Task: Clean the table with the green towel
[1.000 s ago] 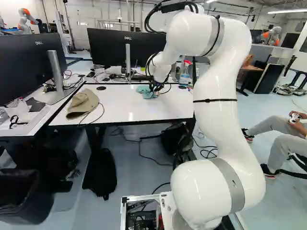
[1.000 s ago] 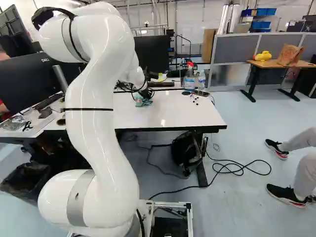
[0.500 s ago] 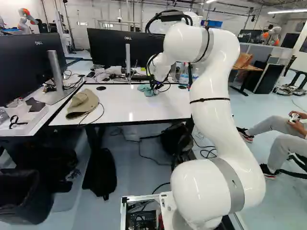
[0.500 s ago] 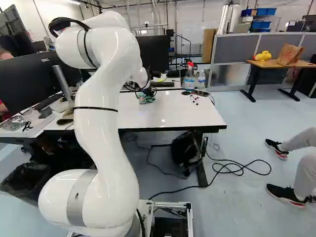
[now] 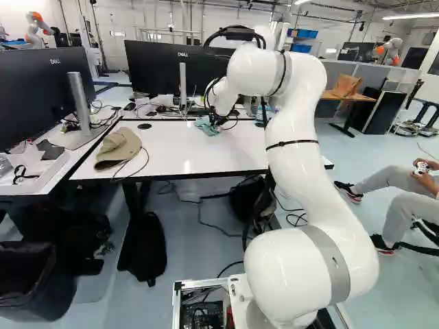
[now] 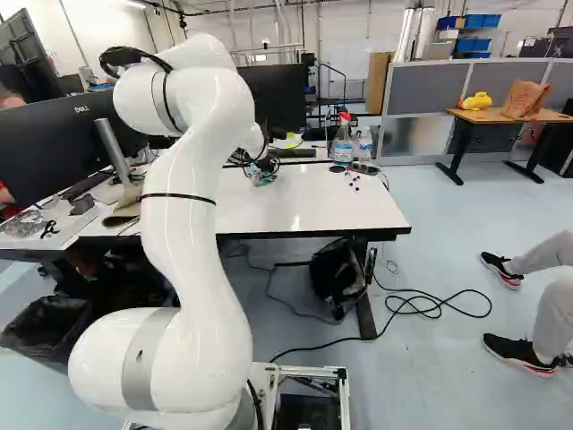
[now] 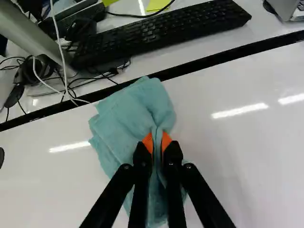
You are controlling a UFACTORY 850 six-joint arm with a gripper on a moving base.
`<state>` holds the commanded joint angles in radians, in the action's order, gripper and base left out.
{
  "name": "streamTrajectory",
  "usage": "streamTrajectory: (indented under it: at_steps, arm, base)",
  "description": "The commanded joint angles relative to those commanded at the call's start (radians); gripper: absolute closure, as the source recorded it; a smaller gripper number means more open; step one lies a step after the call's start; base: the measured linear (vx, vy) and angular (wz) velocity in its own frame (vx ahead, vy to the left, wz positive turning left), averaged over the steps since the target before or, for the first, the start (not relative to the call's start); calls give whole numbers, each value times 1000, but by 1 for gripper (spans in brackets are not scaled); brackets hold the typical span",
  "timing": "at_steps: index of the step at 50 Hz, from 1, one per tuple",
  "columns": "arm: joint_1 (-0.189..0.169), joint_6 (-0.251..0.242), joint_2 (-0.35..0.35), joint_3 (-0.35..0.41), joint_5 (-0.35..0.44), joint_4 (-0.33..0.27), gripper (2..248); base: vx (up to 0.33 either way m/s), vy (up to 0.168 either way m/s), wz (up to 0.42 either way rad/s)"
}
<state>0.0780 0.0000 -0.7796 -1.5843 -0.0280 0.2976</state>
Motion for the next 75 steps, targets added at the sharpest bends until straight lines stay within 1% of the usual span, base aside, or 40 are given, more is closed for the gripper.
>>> streamTrajectory:
  at_steps: [9,17,50,64,75]
  arm:
    - [21,0,-1,-1,0,0,209]
    - [38,0,12,17,0,0,209]
    - [83,0,137,194,0,0,209]
    - [90,0,195,274,0,0,209]
    - [81,0,238,333,0,0,209]
  base:
    - [0,0,0]
    - [0,0,0]
    - [0,0,0]
    - [0,0,0]
    - [0,0,0]
